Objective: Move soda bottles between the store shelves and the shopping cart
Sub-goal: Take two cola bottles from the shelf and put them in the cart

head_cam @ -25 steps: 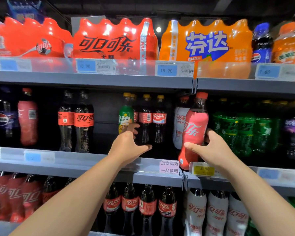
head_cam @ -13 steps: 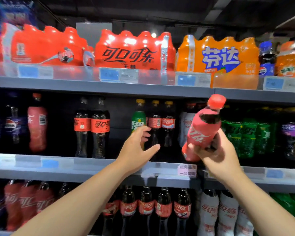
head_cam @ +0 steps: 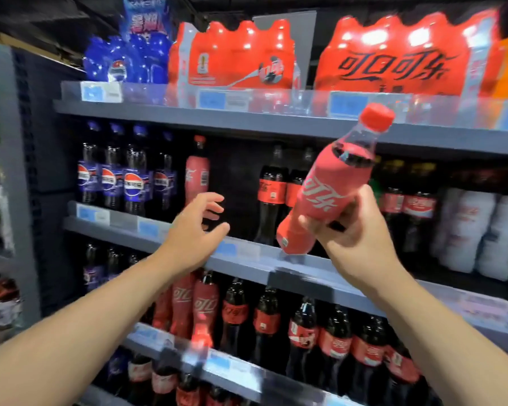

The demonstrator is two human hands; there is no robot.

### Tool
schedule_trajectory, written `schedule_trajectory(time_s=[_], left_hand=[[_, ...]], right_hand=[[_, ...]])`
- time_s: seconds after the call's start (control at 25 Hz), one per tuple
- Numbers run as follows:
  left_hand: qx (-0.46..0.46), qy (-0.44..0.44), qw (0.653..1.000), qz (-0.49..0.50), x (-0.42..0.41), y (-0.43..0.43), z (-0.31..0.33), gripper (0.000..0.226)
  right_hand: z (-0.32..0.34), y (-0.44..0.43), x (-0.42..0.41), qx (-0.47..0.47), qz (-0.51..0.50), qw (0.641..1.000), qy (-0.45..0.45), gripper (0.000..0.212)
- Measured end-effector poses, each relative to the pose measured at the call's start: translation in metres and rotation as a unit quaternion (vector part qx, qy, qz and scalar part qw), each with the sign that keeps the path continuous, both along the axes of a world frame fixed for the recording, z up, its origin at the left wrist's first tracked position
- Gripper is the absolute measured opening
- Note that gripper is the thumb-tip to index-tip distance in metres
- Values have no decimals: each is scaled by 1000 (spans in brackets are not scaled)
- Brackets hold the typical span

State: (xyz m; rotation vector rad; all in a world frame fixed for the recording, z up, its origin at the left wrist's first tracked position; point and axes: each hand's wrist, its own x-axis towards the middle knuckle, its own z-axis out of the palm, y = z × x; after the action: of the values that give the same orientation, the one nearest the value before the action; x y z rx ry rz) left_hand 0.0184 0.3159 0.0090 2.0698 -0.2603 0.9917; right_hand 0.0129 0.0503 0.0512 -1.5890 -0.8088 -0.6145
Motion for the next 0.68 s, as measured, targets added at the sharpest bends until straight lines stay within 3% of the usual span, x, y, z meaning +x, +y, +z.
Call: schedule_trajectory(time_s=[0.2,0.4,0.44,0.6,0.68], left_hand=[[-7,43,994,101,20,78,4,40],[-10,164,974,154,67,109,16,66],[-18,191,968,163,79,114,18,64],[-42,226,956,185,121,127,23,20],[-85,193,970,118,138,130,26,52]], right_hand=[[-8,93,28,11,22,1000,9,55],[-13,154,53,-18,-4,999,30,57],[-13,164,59,-17,-15,999,36,57],[-15,188,87,-53,-81,993,71,42],[-19,195,97,-98,-108,985,95,41]])
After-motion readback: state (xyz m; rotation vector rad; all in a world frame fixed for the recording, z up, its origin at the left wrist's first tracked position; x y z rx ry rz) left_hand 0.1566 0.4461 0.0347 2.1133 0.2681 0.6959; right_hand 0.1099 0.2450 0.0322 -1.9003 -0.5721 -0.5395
